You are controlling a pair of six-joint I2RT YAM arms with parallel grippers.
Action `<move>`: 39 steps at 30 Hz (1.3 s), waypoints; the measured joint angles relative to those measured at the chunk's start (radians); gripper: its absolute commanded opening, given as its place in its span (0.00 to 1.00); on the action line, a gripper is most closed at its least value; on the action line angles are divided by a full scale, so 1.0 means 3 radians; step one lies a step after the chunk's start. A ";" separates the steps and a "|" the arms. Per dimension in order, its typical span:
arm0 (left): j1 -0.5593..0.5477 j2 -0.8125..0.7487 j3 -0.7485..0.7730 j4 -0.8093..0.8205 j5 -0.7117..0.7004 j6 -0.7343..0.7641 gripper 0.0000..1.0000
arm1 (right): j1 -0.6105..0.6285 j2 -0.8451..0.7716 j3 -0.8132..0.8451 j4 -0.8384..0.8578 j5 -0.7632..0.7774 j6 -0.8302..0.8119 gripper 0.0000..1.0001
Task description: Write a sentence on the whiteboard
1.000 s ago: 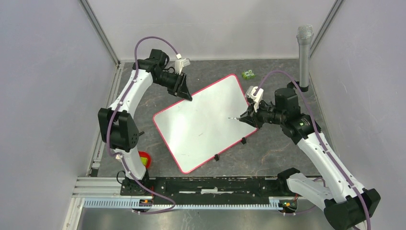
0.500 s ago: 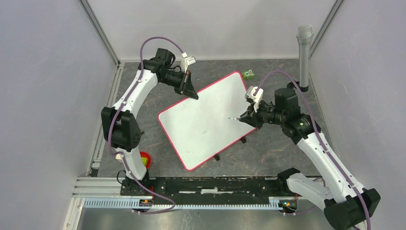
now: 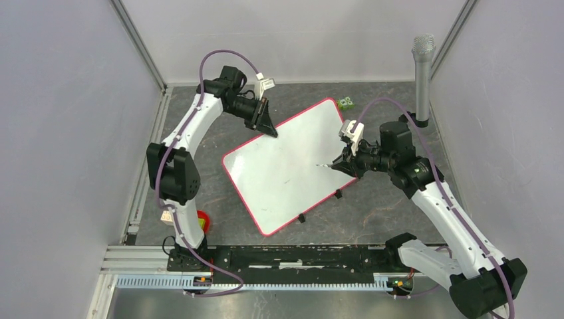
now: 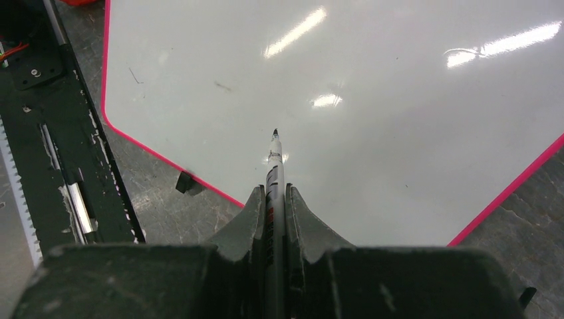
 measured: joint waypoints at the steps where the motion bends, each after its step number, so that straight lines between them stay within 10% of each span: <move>1: -0.0003 0.0005 0.0010 -0.0029 -0.0014 0.0041 0.45 | 0.0000 0.0003 0.0000 -0.0001 -0.0010 -0.0004 0.00; 10: 0.0042 -0.0097 0.0125 -0.0177 -0.0193 0.0067 0.88 | 0.0013 0.0027 0.0000 0.0025 -0.0125 -0.0001 0.00; 21: 0.0937 -0.1039 -0.0621 -0.0251 -0.0158 0.0248 0.88 | 0.0340 0.0273 0.0114 0.0159 -0.0174 0.0006 0.00; 39: 0.1208 -0.1227 -0.1151 -0.0459 0.0235 0.0589 0.79 | 0.1342 0.1047 0.0828 0.0495 0.0346 0.0121 0.00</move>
